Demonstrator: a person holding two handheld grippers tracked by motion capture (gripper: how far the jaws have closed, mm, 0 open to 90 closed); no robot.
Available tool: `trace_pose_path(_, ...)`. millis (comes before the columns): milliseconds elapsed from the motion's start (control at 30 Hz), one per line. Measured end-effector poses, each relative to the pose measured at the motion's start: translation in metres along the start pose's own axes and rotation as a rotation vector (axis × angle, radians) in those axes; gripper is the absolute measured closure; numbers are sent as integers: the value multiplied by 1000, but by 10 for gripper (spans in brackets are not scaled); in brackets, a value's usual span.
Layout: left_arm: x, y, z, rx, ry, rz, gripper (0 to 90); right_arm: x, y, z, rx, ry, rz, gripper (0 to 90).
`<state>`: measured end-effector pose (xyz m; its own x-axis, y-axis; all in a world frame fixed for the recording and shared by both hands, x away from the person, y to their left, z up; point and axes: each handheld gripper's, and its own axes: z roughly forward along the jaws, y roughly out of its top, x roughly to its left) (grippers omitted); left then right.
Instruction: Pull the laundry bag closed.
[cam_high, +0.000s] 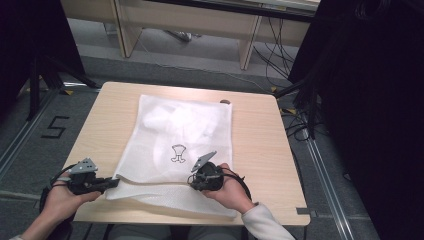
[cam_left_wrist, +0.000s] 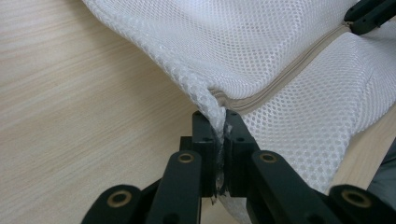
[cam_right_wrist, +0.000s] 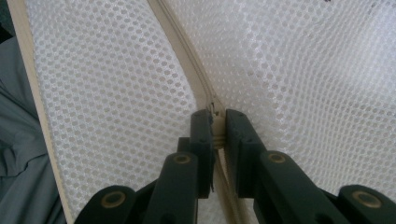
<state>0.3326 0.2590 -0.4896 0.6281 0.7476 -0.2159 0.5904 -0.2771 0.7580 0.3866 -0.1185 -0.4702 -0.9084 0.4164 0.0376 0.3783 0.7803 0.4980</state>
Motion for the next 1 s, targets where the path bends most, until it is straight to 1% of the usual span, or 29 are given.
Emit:
trace_pose_path(100,0,0,0,-3,-2,-5,848,0,-1,-1,5,-3,4,823)
trace_pose_path(133,0,0,0,-4,-3,-2,848,-1,-2,0,2,5,5,823)
trace_pose_path(200,0,0,0,-3,0,-2,847,-1,-2,-2,7,5,7,823)
trace_pose_path(267,0,0,0,-2,0,-2,848,-1,-3,-2,-1,-3,6,823)
trace_pose_path(300,0,0,0,-2,1,-2,847,-1,-3,-3,6,-2,8,823)
trace_pose_path(367,0,0,0,-2,2,-3,848,-2,-4,-3,0,2,9,823)
trace_pose_path(433,1,0,0,-2,0,-1,848,-2,-5,-4,2,-4,7,823)
trace_pose_path(733,1,0,0,-3,2,-3,847,-5,-9,-7,5,-4,11,824)
trace_pose_path(800,1,0,0,-2,2,-1,848,-5,-10,-6,3,-6,13,824)
trace_pose_path(867,2,0,-1,11,9,13,848,-5,-11,-8,7,-2,18,824)
trace_pose_path(900,2,0,-1,7,5,6,847,-5,-11,-8,9,-4,18,824)
trace_pose_path(933,2,0,-1,10,4,13,848,-6,-11,-8,6,2,20,824)
trace_pose_path(967,2,0,-1,6,4,8,848,-6,-12,-8,2,-5,16,824)
trace_pose_path(1000,2,0,-1,9,4,12,847,-6,-12,-9,8,-4,15,824)
